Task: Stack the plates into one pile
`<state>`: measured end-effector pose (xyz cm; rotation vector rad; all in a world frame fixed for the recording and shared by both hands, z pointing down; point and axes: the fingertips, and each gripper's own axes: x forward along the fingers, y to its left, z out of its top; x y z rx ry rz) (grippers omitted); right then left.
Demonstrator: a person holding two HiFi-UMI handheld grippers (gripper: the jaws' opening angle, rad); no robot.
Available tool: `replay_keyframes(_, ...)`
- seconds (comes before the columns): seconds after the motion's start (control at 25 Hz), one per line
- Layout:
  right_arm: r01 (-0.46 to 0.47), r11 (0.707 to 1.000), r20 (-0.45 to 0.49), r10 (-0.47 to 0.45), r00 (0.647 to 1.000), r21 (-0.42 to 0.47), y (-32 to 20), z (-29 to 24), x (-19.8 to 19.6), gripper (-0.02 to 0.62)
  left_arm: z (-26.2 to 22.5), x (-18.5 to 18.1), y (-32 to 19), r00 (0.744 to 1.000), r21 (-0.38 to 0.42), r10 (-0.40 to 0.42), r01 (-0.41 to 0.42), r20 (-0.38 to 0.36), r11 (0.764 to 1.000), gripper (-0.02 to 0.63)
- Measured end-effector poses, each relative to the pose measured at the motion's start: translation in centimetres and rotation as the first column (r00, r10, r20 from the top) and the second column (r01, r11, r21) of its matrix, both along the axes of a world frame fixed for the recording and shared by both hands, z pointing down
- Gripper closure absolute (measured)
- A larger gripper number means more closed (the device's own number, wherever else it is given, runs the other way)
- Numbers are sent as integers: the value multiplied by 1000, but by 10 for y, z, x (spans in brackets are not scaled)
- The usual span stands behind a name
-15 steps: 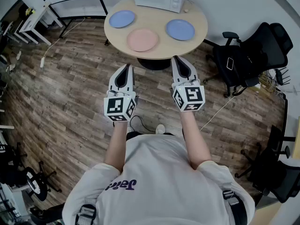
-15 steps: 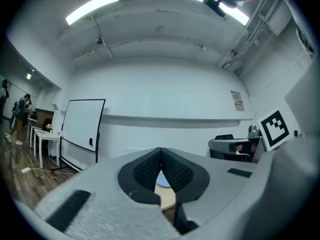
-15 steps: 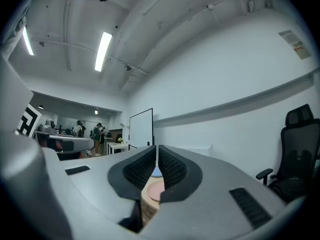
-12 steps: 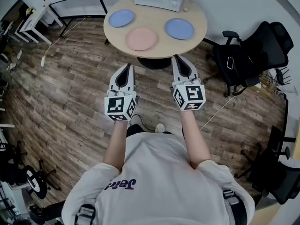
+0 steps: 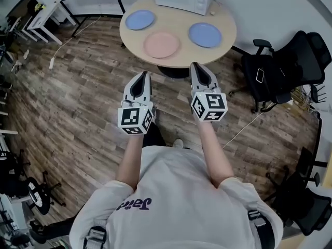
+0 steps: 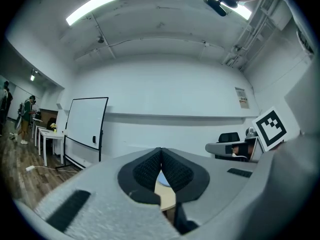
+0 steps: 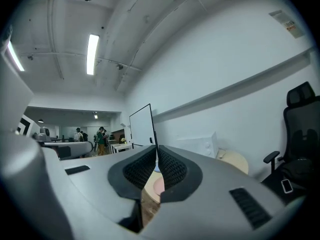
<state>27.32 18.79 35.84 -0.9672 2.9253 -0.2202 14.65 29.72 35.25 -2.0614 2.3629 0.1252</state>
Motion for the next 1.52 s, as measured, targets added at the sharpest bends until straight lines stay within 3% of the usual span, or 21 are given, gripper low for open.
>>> replay_keyframes(0.44, 52, 998, 4, -52, 999, 41, -53, 13, -87, 569, 22, -78, -71, 1000, -10, -4, 4, -10, 1000, 591)
replay_keyframes(0.76, 66, 997, -14, -66, 998, 36, -144, 12, -209, 569, 18, -207, -160, 1000, -18, -28, 28, 12, 999, 591)
replay_keyframes(0.96, 51, 998, -42, -50, 998, 36, -194, 8, -287, 569, 15, -301, -212, 997, -4, -26, 26, -69, 1000, 591)
replay_keyframes(1.2, 40, 999, -104, -38, 994, 16, -252, 22, -362, 569, 28, -372, -278, 994, -18, 22, -24, -103, 1000, 591)
replay_keyframes(1.36, 29, 1000, -148, -29, 989, -5, -293, 35, -400, 569, 42, -404, -319, 991, -54, 52, -59, -121, 997, 591)
replay_keyframes(1.52, 36, 998, -227, -46, 973, -48, -329, 66, -434, 569, 80, -446, -350, 979, -182, -2, -35, -202, 983, 591)
